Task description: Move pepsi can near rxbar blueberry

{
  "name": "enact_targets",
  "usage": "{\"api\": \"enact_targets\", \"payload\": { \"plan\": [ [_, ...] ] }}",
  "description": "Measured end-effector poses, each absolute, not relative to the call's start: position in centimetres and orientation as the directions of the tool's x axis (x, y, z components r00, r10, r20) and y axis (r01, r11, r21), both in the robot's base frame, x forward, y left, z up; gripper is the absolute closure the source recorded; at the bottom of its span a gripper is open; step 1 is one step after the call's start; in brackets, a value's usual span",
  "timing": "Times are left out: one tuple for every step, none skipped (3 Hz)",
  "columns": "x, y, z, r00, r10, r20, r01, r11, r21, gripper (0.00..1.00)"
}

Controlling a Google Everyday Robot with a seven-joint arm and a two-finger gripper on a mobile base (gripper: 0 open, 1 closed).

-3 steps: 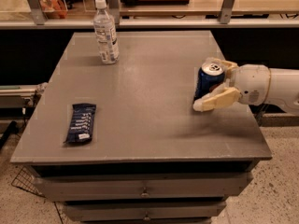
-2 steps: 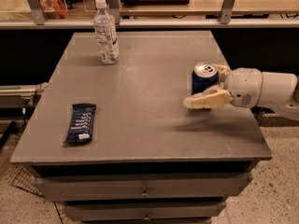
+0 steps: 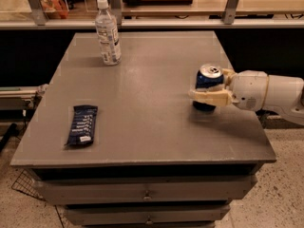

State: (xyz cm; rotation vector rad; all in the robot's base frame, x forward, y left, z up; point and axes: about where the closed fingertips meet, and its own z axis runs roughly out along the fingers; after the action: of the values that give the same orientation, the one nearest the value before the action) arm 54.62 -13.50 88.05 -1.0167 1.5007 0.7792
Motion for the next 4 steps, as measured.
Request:
{"api": "enact_targets", "payload": {
  "plan": [
    [55.9,-14.1,89.5,0.008,-0.178,-0.984,-0.902,0.423,-0.084,0.95],
    [57.6,-15.3,92.5,0.026,-0.194,-0.981,-0.894,0.434,-0.11,1.0],
    [58.2,-15.9,93.7,0.036,-0.194,-0.98,-0.888,0.444,-0.12,1.0],
    [57.2,-13.5,92.9,0.035,-0.175,-0.984,-0.911,0.399,-0.104,1.0]
  ]
}}
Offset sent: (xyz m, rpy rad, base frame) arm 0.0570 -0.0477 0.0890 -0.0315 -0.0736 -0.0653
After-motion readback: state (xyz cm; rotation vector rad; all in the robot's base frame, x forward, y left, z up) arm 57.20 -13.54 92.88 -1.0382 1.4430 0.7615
